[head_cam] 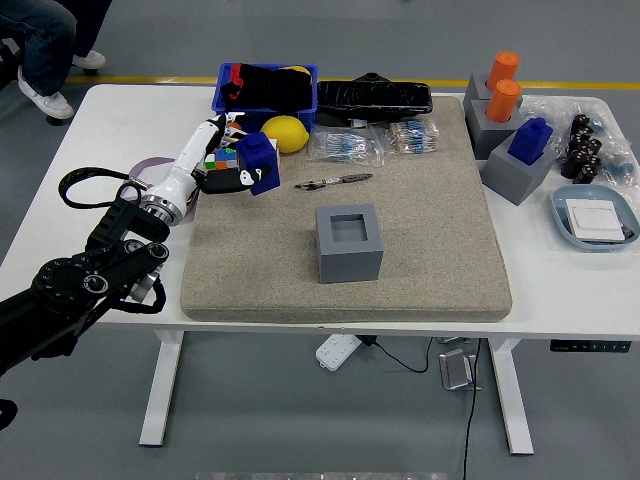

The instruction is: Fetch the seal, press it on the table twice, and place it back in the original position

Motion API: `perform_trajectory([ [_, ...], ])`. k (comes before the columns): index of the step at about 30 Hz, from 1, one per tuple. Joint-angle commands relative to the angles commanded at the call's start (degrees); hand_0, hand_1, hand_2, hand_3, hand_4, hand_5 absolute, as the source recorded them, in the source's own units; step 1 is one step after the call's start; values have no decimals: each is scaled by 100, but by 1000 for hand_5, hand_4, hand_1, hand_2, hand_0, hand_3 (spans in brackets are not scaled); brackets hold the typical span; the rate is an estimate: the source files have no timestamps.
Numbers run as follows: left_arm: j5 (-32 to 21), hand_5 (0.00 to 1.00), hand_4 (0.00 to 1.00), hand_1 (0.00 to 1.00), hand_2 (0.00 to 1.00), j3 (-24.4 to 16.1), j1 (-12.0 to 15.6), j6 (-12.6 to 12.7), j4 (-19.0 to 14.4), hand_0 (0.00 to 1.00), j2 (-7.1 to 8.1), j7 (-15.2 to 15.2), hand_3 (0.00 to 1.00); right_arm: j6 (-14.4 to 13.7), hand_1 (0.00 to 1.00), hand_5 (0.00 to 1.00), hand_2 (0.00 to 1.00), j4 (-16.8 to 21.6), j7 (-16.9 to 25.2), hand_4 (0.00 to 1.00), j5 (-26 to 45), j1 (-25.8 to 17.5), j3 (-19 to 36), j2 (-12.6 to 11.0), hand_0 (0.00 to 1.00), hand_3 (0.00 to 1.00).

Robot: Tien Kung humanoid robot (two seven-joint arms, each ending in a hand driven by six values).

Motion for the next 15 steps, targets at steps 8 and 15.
perform_trajectory([
  [8,-134,2,773,498,453,259,218,131,496,688,-119,-181,787,5,774,405,758,-3,-3,840,-19,-21,33,13,935,672],
  [15,-393,2,773,505,453,370,343,300,757,695,-214,-390,785,3,774,405,758,0,-2,840,-33,-34,63,34,936,672],
])
